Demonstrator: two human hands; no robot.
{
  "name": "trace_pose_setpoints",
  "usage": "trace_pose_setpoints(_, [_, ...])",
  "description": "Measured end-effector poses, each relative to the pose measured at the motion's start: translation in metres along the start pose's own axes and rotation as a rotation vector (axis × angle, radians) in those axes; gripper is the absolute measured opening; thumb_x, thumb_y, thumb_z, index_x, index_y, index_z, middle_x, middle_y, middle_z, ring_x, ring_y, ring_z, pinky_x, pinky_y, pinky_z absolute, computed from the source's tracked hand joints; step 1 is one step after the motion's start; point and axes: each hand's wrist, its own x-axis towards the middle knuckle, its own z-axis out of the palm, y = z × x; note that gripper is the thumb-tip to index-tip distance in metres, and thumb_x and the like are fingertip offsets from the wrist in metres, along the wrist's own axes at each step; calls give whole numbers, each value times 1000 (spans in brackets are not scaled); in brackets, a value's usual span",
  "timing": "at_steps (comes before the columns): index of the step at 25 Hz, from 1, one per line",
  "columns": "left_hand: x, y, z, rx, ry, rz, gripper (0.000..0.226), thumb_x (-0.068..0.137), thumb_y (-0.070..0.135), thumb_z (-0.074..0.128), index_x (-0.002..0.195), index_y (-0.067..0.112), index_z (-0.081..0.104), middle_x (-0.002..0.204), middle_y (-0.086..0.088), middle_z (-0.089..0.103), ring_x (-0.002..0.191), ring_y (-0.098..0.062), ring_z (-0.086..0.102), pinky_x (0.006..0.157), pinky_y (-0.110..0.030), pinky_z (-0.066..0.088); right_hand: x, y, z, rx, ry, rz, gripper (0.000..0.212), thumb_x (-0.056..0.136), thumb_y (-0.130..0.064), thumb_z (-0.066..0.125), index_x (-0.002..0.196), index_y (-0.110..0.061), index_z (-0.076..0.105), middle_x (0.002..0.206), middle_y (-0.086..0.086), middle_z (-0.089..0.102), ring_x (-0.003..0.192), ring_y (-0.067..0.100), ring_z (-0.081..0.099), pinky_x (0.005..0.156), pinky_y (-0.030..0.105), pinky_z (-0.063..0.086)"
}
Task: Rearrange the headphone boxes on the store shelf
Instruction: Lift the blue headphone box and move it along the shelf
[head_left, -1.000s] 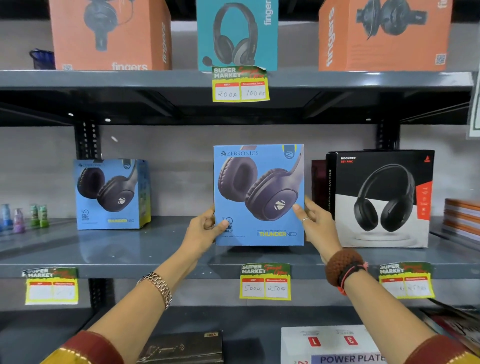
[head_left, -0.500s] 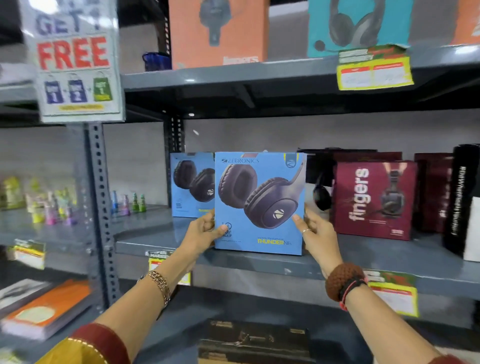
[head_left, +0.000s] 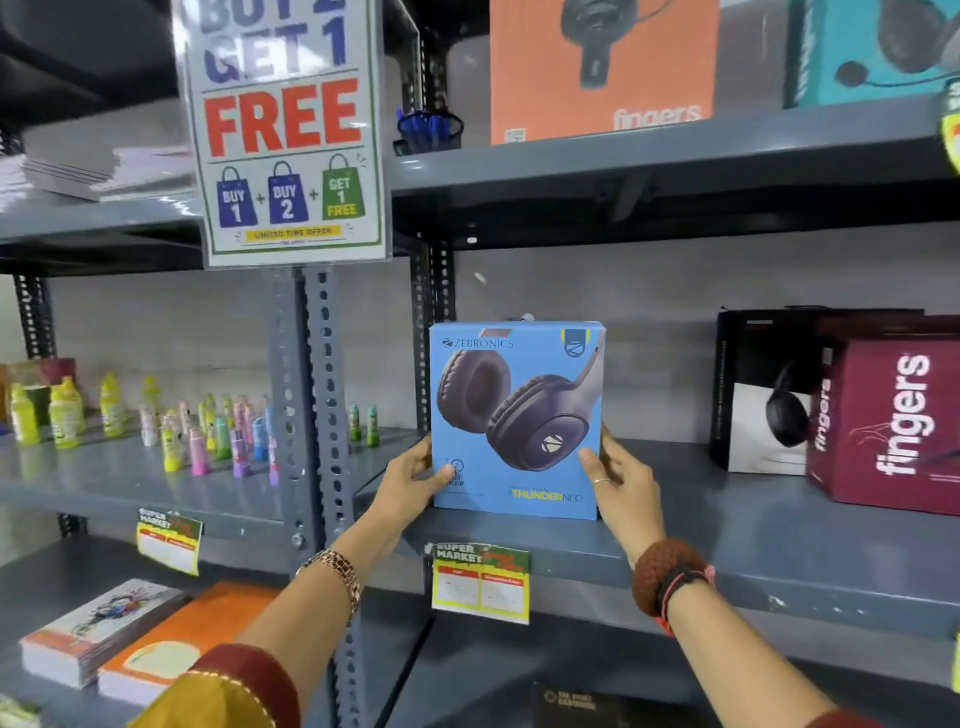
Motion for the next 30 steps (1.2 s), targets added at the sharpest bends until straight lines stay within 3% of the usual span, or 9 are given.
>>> trace_pose_setpoints(6, [24,-22,-9,16,143,-48,40,88,11,57,127,15,50,125,-4,61,114,-21,56,91,-34,46,12,0,26,-26,-30,30,45,91,-27,52,136,-26,48,130,0,62,117,19,59,104,42,44])
trace_pose_setpoints(11, [17,-21,-1,-31,263,0,51,86,9,60,134,12,47,128,-7,61,102,-11,56,85,-25,46,7,1,20,-27,-78,55,51,92,-21,51,141,-22,39,140,1,53,125,18,52,109,40,39])
trace_pose_setpoints(14, [-4,-19,15,-65,436,137,50,87,11,58,135,22,47,132,3,56,119,-12,53,99,-27,41,-1,-3,10,129,49,84,49,92,-15,52,139,-13,40,140,9,51,126,19,49,110,41,37])
trace_pose_setpoints(19, [-37,-14,73,-49,482,317,43,89,11,52,128,27,49,147,3,37,135,-13,35,107,-30,30,-17,-8,-53,206,254,-1,31,90,-7,51,120,-17,55,119,2,63,107,11,58,104,39,43])
trace_pose_setpoints(21, [-43,-4,109,-30,429,380,41,88,8,51,124,27,50,144,2,39,134,-13,35,106,-30,31,-17,-7,-95,195,352,-45,29,89,-4,50,114,-17,56,114,0,64,103,10,59,102,39,45])
trace_pose_setpoints(25, [-35,27,190,-35,214,407,37,87,6,51,116,30,50,127,4,47,116,-7,46,101,-24,34,-5,-1,-186,182,551,-84,30,87,2,49,111,-13,57,117,14,65,100,15,58,99,40,45])
trace_pose_setpoints(28, [-22,45,246,-9,84,269,35,89,17,51,121,29,49,122,7,44,92,1,47,86,-18,33,8,6,-248,159,628,-80,28,86,2,50,106,-16,57,113,12,65,101,17,58,97,40,45])
trace_pose_setpoints(30, [-13,51,285,-18,-32,139,36,90,23,50,126,28,46,128,5,43,100,1,46,88,-20,32,19,13,-287,143,652,-87,29,85,2,51,109,-13,56,117,15,64,99,16,57,92,30,47])
